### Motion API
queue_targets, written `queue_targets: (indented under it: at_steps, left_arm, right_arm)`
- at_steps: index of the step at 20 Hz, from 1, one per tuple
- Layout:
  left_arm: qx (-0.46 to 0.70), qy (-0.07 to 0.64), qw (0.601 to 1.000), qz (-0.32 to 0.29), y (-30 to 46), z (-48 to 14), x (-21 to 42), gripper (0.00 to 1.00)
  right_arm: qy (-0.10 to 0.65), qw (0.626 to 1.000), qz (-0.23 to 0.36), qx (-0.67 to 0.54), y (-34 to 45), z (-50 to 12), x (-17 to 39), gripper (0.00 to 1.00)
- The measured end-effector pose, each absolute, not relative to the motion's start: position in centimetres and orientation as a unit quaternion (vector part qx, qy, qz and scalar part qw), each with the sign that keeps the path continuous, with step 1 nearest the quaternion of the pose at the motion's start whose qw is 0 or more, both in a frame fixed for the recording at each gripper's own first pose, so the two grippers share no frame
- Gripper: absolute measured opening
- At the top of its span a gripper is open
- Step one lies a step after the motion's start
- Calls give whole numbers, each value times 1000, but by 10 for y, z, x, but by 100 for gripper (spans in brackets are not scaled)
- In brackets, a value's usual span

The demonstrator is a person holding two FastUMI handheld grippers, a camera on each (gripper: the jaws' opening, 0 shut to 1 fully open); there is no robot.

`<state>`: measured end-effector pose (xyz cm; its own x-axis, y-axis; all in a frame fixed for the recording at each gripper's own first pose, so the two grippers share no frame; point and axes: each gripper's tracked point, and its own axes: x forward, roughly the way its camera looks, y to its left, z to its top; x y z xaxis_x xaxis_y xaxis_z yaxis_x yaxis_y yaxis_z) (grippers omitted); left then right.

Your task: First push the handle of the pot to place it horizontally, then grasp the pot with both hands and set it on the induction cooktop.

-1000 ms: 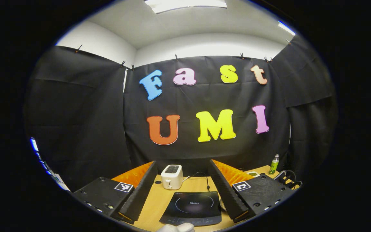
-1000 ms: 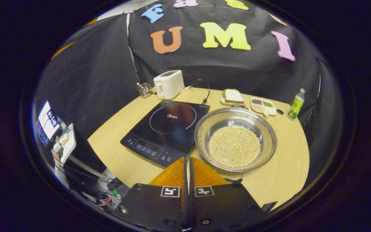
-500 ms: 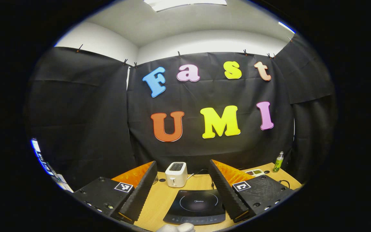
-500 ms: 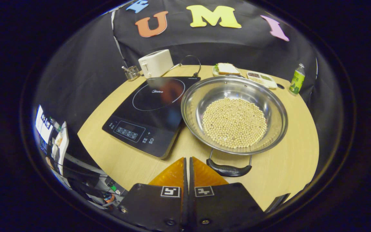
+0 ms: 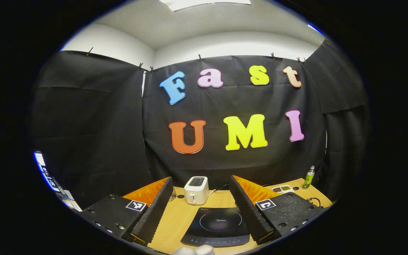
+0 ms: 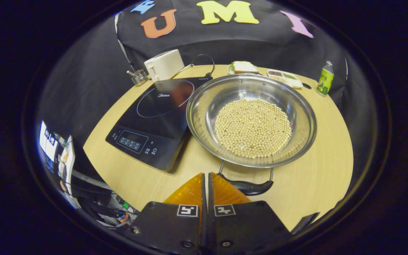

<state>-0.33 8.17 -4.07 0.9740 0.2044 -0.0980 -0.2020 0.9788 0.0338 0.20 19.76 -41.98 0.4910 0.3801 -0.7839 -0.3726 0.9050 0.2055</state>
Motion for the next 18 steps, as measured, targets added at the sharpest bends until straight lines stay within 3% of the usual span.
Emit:
queue_targets:
  at_steps: [9, 10, 11, 14, 18]
  left_arm:
    - [10, 48, 995, 92, 72, -41, 0, 96]
    - [10, 47, 995, 90, 70, -41, 1, 100]
    - [9, 47, 995, 88, 68, -41, 1, 96]
    - [5, 50, 995, 85, 64, -43, 4, 96]
    - [5, 51, 995, 85, 60, -44, 7, 96]
  right_arm:
    - [459, 863, 210, 4, 183, -423, 1, 4]
    - [459, 864, 208, 3, 179, -423, 1, 4]
    - [459, 864, 207, -1, 176, -424, 2, 4]
    - [460, 865, 200, -7, 166, -426, 6, 0]
    - [464, 865, 188, -5, 150, -431, 8, 4]
